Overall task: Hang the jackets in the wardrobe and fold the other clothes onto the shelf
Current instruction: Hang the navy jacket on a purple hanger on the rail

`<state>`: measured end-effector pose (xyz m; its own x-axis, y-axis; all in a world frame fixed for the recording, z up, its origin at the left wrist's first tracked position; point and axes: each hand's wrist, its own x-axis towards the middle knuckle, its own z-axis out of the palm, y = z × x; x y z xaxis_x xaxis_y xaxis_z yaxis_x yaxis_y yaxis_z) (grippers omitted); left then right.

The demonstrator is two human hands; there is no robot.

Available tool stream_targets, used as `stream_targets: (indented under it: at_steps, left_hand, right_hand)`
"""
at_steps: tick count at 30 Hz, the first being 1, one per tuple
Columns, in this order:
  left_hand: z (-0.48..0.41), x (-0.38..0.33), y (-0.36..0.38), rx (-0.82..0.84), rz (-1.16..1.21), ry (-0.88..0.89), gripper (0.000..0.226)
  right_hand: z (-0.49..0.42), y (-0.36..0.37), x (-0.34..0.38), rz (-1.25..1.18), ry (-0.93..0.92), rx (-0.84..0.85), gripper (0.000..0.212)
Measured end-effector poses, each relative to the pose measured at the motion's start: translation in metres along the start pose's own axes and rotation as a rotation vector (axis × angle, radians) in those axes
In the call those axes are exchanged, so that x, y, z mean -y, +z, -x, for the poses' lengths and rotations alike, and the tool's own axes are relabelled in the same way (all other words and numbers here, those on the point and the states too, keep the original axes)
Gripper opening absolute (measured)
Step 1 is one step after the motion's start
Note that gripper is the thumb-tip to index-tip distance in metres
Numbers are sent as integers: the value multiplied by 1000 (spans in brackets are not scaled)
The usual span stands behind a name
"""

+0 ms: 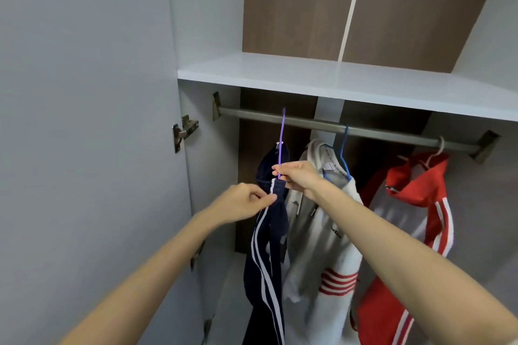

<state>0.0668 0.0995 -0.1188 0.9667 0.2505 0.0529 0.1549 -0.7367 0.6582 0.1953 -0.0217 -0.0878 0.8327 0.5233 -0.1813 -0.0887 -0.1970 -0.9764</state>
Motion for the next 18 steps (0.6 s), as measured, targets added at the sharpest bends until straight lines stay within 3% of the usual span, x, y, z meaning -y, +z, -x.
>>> stream_targets:
  at_steps: [9, 18]
  left_hand:
    - [-89, 36, -13, -16, 38, -11, 30]
    - [-119, 76, -5, -3, -25, -103, 25]
  right_hand:
    - [-103, 19, 18, -67, 32, -83, 22]
    - [-145, 43, -2, -79, 176, -65, 24]
